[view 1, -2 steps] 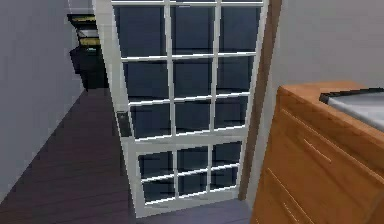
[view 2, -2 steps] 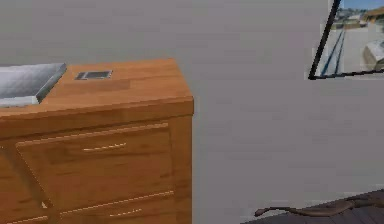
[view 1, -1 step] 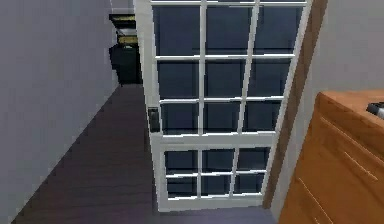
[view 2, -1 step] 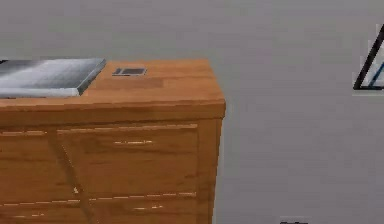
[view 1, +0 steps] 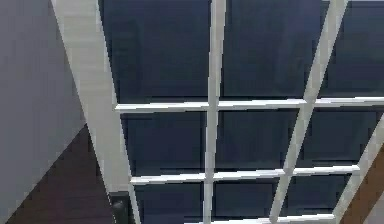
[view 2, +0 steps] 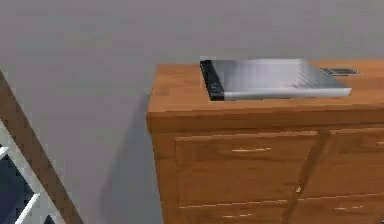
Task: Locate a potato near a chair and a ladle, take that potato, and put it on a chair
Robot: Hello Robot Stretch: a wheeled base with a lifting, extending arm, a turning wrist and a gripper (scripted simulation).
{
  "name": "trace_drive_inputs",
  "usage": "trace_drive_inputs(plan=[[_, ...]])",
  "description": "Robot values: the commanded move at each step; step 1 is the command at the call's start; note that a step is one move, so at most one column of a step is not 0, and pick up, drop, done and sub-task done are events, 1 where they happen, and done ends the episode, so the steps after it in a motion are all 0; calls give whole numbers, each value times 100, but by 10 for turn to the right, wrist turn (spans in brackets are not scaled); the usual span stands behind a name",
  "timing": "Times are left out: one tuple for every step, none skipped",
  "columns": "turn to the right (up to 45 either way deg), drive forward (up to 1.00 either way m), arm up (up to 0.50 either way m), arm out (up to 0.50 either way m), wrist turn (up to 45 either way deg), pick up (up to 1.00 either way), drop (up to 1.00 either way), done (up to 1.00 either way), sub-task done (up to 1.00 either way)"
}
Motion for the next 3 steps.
trace_drive_inputs(plan=[[-450, 0, 0, 0, 0, 0, 0, 0, 0], [-30, 0, 0, 0, 0, 0, 0, 0, 0], [0, 45, 0, 0, 0, 0, 0, 0, 0]])
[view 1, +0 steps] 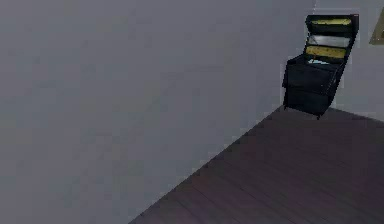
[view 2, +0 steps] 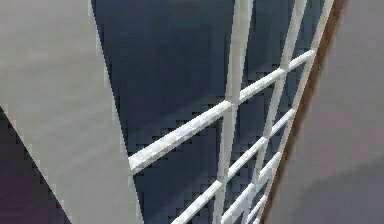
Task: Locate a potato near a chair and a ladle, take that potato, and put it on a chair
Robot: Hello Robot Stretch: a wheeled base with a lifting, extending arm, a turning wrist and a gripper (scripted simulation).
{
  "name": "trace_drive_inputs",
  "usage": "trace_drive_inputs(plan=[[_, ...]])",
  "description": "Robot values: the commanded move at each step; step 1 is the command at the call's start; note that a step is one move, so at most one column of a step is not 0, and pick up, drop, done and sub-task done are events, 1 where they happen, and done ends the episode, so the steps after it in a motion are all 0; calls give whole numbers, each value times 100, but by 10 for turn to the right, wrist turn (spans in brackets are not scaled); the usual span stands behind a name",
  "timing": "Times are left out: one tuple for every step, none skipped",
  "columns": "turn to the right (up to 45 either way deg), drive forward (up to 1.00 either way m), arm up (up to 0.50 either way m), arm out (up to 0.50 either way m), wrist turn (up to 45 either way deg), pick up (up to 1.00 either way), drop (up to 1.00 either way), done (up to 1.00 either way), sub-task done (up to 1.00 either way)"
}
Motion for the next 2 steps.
trace_drive_inputs(plan=[[120, 0, 0, 0, 0, 0, 0, 0, 0], [0, 50, 0, 0, 0, 0, 0, 0, 0]])
